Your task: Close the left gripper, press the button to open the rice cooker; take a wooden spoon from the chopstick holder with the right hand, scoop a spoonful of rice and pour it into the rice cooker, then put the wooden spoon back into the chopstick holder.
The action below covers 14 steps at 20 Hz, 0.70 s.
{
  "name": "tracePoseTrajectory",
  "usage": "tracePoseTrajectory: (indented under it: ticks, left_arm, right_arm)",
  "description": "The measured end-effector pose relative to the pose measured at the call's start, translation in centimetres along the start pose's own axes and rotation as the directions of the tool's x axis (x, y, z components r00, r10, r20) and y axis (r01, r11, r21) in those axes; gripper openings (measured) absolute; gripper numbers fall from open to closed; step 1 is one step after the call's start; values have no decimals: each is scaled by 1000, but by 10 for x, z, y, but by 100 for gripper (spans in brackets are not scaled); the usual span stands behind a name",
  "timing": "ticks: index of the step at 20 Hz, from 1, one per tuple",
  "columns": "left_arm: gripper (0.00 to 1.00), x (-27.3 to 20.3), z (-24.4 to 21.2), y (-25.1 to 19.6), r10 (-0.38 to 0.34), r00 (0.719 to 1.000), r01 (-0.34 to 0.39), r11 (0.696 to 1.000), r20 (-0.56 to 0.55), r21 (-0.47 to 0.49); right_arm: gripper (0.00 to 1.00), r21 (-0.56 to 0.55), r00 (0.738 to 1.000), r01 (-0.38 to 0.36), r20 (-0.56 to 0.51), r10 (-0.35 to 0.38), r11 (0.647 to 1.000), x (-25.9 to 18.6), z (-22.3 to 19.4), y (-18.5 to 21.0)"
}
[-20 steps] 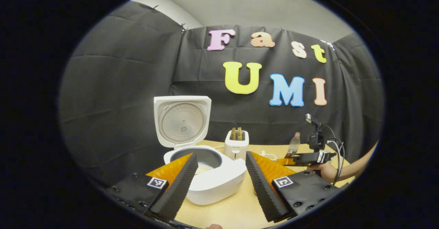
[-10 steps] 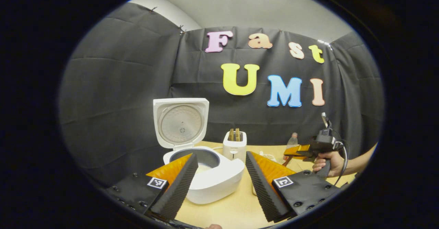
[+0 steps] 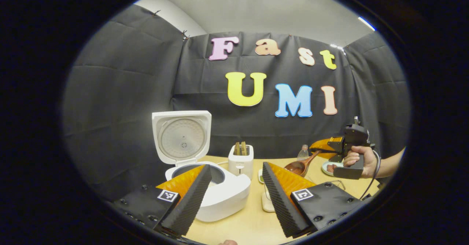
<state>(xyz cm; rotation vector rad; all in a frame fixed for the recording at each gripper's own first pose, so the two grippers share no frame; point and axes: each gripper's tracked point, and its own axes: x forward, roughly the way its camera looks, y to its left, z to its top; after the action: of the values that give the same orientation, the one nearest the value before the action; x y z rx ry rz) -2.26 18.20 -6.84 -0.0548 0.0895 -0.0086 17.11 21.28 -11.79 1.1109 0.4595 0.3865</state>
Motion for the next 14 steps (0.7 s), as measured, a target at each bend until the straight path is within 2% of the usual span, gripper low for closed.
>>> tracePoseTrajectory:
  ticks: [3, 5, 14]
  left_arm:
    - [96, -4, 2, 5, -8, 1000, 8, 1000, 7, 4]
    - [96, -7, -1, 10, -17, 1000, 17, 1000, 7, 4]
    - [96, -13, -14, 48, -22, 1000, 22, 1000, 6, 10]
  right_arm:
    - [7, 101, 998, -61, 18, 59, 993, 0, 1, 18]
    - [7, 117, 996, -85, 17, 84, 989, 2, -4, 31]
    - [7, 36, 985, -169, -39, 171, 985, 18, -49, 100]
